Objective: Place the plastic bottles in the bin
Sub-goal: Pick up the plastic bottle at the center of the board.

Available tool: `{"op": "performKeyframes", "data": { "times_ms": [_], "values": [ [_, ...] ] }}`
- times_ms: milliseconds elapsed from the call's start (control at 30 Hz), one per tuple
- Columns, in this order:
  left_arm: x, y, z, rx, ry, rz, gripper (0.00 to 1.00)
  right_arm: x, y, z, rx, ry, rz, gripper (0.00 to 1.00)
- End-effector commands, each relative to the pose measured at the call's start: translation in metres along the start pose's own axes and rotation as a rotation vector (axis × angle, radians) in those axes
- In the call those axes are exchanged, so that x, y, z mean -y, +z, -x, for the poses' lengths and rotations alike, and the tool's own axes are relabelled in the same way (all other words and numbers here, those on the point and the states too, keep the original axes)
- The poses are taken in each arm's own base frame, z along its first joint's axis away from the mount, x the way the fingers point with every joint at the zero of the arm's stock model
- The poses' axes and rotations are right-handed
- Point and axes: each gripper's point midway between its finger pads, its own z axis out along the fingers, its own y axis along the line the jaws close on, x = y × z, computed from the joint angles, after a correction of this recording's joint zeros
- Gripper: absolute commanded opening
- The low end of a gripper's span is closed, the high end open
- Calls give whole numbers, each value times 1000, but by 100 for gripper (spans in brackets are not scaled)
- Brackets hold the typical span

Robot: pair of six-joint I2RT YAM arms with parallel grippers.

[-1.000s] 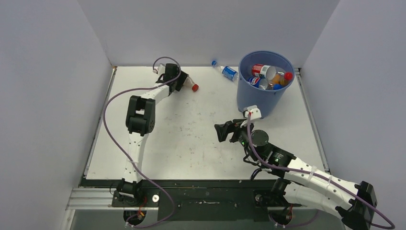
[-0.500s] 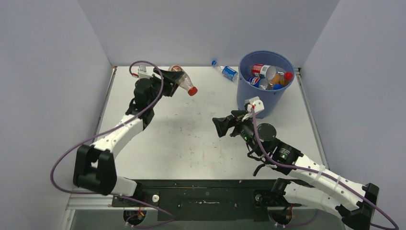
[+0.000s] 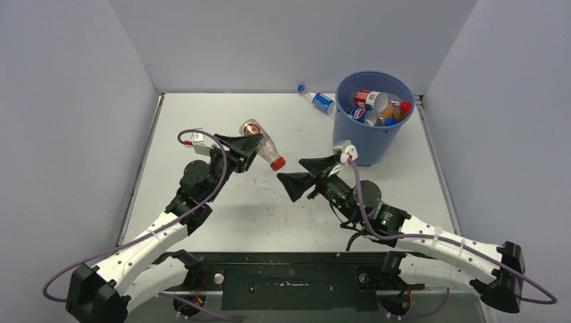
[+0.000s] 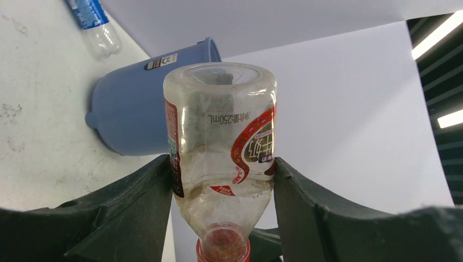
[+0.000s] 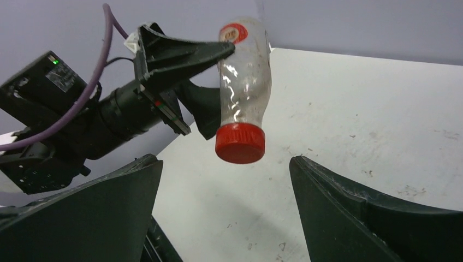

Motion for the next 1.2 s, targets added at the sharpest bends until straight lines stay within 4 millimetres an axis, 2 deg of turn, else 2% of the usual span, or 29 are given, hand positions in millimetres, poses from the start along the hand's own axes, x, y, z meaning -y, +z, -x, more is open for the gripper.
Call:
{"op": "performKeyframes", "data": {
  "times_ms": [0, 133, 267, 400, 500, 600, 733, 800, 833, 900, 933, 1067, 1133, 1167],
  "values": [
    [35, -8, 16, 80, -14, -86, 0, -25, 17, 13, 34, 30, 51, 89],
    [40, -10, 8, 49, -9, -103, 0, -22, 30, 2, 14, 34, 2, 90],
    [39, -14, 5, 42, -11, -107, 0, -24, 36, 12, 61, 45, -2, 93],
    [45, -19, 4, 32, -15, -124, 0, -27, 49, 7, 29, 37, -11, 97],
    [50, -23, 1, 19, -3, -136, 0, -27, 52, 5, 36, 43, -11, 84],
    [51, -27, 0, 15, -1, -143, 0, -31, 57, 2, 12, 40, -3, 63],
    [51, -30, -4, -3, 10, -141, 0, -34, 59, 1, -3, 34, 4, 35],
    [52, -31, -4, -9, 26, -141, 1, -35, 57, 7, -7, 20, 4, 14],
    [51, -32, -4, -7, 40, -128, 19, -34, 55, 10, -10, 7, -2, 7],
    [45, -35, 2, 19, 72, -81, 75, -31, 47, 31, 6, -37, -35, 5],
    [44, -37, 8, 40, 84, -59, 99, -26, 43, 45, 10, -75, -73, 5],
    [52, -56, 42, 184, 181, -41, 96, 11, 14, 121, 14, -272, -354, 5],
    [57, -65, 49, 216, 231, -61, 96, 33, -8, 169, 44, -326, -528, 5],
    [56, -68, 52, 229, 246, -58, 96, 47, -18, 180, 39, -353, -614, 5]
  ]
}}
